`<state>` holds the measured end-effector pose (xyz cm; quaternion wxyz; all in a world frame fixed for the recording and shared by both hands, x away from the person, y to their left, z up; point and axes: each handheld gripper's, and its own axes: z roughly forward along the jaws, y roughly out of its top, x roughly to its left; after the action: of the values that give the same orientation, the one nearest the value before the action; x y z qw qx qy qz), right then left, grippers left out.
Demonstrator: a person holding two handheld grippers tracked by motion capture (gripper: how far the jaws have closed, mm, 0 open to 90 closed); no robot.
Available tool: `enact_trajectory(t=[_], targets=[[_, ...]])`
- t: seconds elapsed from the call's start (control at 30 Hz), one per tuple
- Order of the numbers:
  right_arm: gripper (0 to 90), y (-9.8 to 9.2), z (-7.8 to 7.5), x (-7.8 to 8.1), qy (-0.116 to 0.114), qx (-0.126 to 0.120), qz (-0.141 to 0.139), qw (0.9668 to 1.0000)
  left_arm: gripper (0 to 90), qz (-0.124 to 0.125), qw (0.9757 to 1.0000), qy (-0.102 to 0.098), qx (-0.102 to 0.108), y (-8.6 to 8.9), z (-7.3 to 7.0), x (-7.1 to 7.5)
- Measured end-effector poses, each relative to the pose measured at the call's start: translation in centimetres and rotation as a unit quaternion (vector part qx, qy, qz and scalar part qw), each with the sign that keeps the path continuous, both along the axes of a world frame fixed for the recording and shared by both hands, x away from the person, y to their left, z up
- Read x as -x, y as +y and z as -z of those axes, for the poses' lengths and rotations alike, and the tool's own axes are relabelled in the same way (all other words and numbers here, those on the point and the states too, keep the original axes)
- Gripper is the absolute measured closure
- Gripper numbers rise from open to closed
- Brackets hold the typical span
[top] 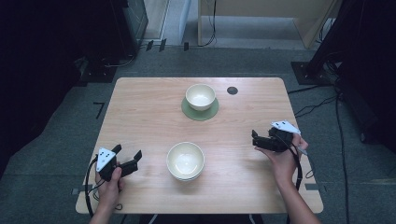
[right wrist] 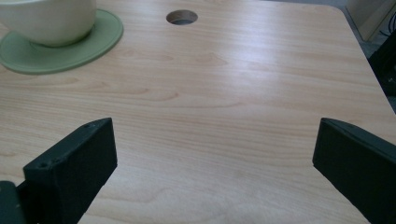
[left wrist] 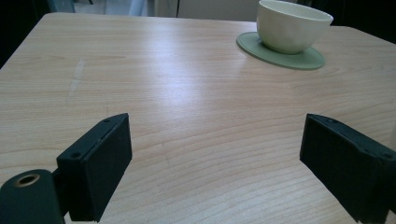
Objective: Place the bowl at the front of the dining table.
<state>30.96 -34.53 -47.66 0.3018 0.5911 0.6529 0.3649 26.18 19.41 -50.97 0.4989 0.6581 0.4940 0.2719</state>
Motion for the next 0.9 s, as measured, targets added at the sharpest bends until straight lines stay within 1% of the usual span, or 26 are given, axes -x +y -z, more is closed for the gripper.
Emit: enact_trajectory(t=[0.13,0.47,0.73,0.8,0.9], targets=[[0.0,-0.8,0.5,0.8,0.003,0.004,0.005,1.0000,9.0,-0.001,1.0000,-0.001,-0.002,0.0,0.0,0.0],[0.0,-3.1,1.5,2.6,0.010,0.000,0.015,0.9998,9.0,-0.003,1.0000,-0.001,-0.001,0.0,0.0,0.1],[0.0,-4.8,2.3,4.2,0.014,0.004,0.023,0.9996,9.0,-0.006,1.0000,-0.001,-0.003,0.0,0.0,0.1],[0.0,-5.2,2.5,4.6,0.020,0.002,0.024,0.9995,9.0,-0.007,1.0000,-0.001,-0.002,0.0,0.0,0.1],[0.0,-5.7,2.8,5.3,0.023,0.005,0.027,0.9994,9.0,-0.007,1.0000,-0.001,-0.001,0.0,0.0,0.1]])
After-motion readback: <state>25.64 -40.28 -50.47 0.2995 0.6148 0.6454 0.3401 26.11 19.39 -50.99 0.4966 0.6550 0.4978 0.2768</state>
